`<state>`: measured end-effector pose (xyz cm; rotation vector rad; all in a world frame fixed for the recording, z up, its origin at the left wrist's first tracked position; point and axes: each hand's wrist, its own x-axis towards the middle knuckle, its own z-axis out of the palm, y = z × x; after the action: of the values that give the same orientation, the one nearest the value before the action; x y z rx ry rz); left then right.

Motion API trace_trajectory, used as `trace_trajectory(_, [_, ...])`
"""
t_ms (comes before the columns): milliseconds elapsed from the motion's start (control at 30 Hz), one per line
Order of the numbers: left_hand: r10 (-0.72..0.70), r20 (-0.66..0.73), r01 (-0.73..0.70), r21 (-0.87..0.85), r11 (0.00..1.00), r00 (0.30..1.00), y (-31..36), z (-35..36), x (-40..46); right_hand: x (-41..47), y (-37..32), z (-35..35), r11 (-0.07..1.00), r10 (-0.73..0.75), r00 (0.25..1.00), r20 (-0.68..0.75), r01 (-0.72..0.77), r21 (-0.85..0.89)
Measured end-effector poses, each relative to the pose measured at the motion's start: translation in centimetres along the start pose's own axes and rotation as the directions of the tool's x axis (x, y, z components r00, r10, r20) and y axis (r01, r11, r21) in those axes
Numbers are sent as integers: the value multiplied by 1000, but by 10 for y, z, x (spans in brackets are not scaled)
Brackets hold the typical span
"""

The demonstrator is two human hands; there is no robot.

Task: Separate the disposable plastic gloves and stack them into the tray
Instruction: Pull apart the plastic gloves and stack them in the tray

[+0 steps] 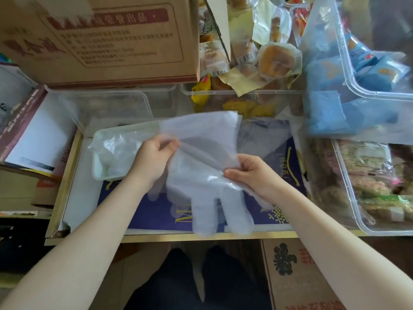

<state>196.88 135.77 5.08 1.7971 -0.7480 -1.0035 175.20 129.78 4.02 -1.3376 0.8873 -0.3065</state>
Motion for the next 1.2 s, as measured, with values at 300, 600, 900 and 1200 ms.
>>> trace_trajectory(300, [82, -200, -8, 342, 940, 976, -34, -5, 7, 18, 50, 5, 828, 191, 976, -107, -219, -516])
trace_trajectory(600, [150, 59, -159, 521, 838, 987, -45, -44, 4, 63, 61, -10, 481, -69, 871, -486, -398, -782])
trace_trajectory(900, [191, 335, -352, 526, 774, 923, -49, -47, -6, 72, 51, -13, 903, 25, 849, -528, -245, -352])
trace_trajectory(1200, [12, -84, -8, 52, 999, 996, -17, -23, 15, 4, -7, -37, 743, -270, 952, -144, 301, 597])
